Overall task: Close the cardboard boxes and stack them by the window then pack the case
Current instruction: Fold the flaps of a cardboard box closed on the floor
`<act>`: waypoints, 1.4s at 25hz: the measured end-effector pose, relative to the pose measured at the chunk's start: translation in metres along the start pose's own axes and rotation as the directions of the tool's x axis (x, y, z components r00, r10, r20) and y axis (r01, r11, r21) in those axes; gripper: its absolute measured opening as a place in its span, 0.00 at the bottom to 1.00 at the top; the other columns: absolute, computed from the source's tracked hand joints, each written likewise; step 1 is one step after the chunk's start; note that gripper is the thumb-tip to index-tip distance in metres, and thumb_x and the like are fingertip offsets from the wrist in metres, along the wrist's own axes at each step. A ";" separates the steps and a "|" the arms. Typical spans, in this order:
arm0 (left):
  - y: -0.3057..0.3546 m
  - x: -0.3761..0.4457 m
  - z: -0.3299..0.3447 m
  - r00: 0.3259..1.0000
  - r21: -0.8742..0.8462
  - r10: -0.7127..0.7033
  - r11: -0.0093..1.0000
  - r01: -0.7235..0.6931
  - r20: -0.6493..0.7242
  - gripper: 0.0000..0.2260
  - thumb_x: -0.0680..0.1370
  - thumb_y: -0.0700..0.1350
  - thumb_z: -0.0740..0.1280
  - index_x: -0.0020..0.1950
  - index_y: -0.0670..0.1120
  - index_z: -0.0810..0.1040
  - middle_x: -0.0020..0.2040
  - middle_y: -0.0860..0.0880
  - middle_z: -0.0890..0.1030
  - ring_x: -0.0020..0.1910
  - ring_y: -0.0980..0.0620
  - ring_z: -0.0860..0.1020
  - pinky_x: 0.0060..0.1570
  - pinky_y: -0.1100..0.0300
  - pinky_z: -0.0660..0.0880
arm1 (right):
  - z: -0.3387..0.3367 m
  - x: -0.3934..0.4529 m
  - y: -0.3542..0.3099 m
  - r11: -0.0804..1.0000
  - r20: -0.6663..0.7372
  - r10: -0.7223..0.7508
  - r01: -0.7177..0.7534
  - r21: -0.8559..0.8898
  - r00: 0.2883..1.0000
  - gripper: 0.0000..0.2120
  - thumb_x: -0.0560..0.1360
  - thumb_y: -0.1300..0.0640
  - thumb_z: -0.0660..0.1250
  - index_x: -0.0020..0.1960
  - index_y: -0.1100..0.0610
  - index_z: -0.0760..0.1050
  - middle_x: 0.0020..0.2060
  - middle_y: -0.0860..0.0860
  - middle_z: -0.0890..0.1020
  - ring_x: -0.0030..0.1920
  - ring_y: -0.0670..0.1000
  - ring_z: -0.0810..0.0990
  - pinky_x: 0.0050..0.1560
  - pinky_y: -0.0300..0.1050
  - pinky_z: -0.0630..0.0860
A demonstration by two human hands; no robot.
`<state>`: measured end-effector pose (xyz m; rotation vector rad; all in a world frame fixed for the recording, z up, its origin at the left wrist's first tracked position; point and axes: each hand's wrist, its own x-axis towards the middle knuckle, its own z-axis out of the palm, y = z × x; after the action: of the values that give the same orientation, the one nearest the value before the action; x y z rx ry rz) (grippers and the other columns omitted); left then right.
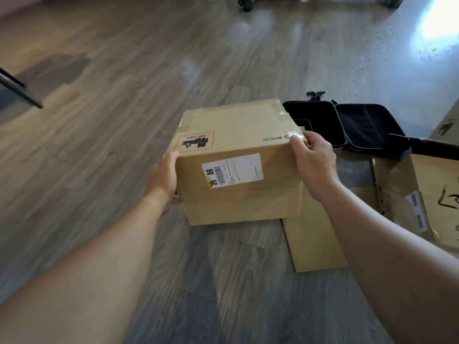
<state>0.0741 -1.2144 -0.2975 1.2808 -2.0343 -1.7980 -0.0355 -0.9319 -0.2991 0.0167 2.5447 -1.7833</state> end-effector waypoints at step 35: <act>-0.080 0.021 -0.055 0.878 0.260 0.075 0.940 -0.221 0.473 0.29 0.60 0.40 0.84 0.56 0.53 0.79 0.49 0.56 0.86 0.52 0.58 0.84 0.48 0.64 0.80 | 0.016 -0.034 0.076 0.866 0.517 0.268 0.033 -0.500 0.813 0.53 0.68 0.39 0.78 0.80 0.49 0.49 0.68 0.47 0.71 0.65 0.52 0.73 0.60 0.50 0.74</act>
<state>0.1336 -1.2631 -0.3604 0.7630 -2.6705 -1.9011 0.0005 -0.9203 -0.3752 -0.3156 2.3658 -0.8544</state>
